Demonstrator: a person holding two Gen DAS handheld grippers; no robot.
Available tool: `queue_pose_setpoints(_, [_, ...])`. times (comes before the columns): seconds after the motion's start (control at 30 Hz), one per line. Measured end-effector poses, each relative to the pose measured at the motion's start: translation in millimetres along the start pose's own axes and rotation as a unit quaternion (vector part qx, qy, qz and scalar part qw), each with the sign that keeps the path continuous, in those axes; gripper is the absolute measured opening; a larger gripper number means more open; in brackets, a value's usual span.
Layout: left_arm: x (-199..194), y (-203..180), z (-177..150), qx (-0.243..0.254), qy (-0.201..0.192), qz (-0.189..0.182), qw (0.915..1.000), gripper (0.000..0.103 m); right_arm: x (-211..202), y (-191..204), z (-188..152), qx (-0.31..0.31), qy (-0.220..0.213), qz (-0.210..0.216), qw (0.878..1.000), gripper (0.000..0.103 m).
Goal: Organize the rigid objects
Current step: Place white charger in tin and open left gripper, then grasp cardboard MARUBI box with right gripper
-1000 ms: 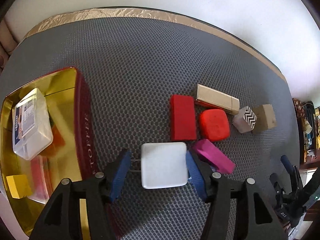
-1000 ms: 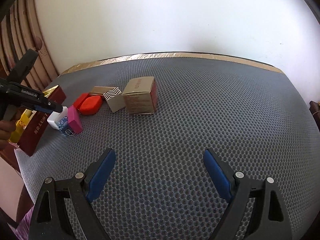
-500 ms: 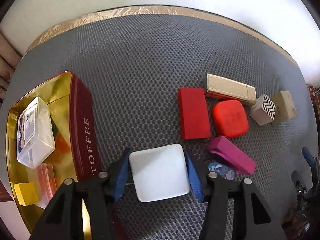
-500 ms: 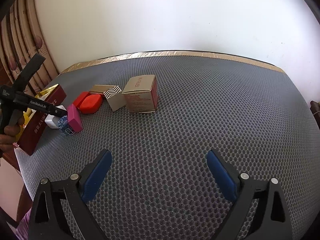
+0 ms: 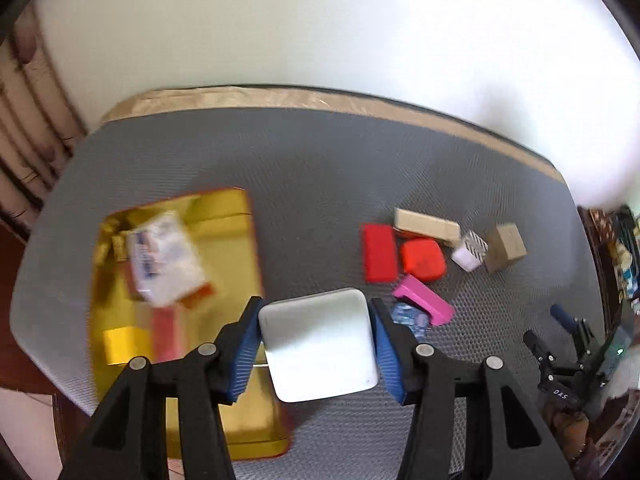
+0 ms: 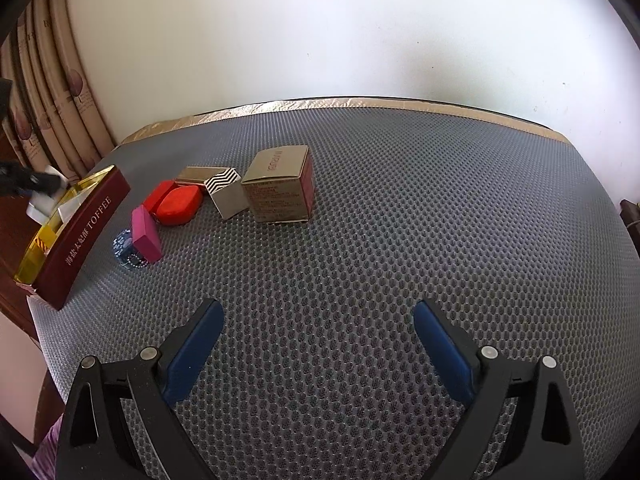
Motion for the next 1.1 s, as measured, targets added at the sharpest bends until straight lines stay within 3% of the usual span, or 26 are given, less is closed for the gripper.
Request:
queue_pose_setpoints(0.17, [-26.3,50.5,0.2,-0.02,-0.004,0.031,0.9993,0.053,2.0,1.6,-0.6,-0.002,0.004,-0.002,1.0,0.096])
queue_pose_setpoints(0.47, [14.9,93.7,-15.4,-0.063,0.022,0.049,0.9966,0.053,3.0,2.7,-1.8,-0.006,0.008,-0.003,1.0,0.096])
queue_pose_setpoints(0.8, [43.0,97.5,-18.2,-0.065,0.035,0.047,0.9961,0.053,6.8,5.9,-0.9,-0.012,0.016,0.002,1.0,0.096])
queue_pose_setpoints(1.1, [23.3,87.4,-17.1,-0.05,-0.001,0.046,0.9977,0.053,7.1,5.6,1.6,-0.008,0.012,-0.002,1.0,0.096])
Point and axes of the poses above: each gripper's, at about its wrist camera, not at the fingertips, and x roughly the way its jaws point, y to its left, z to its top, the point moved 3 cm from there along x, roughly the way its jaws point, and after that the axes turned 15 degrees about -z, right-handed, at the moved point
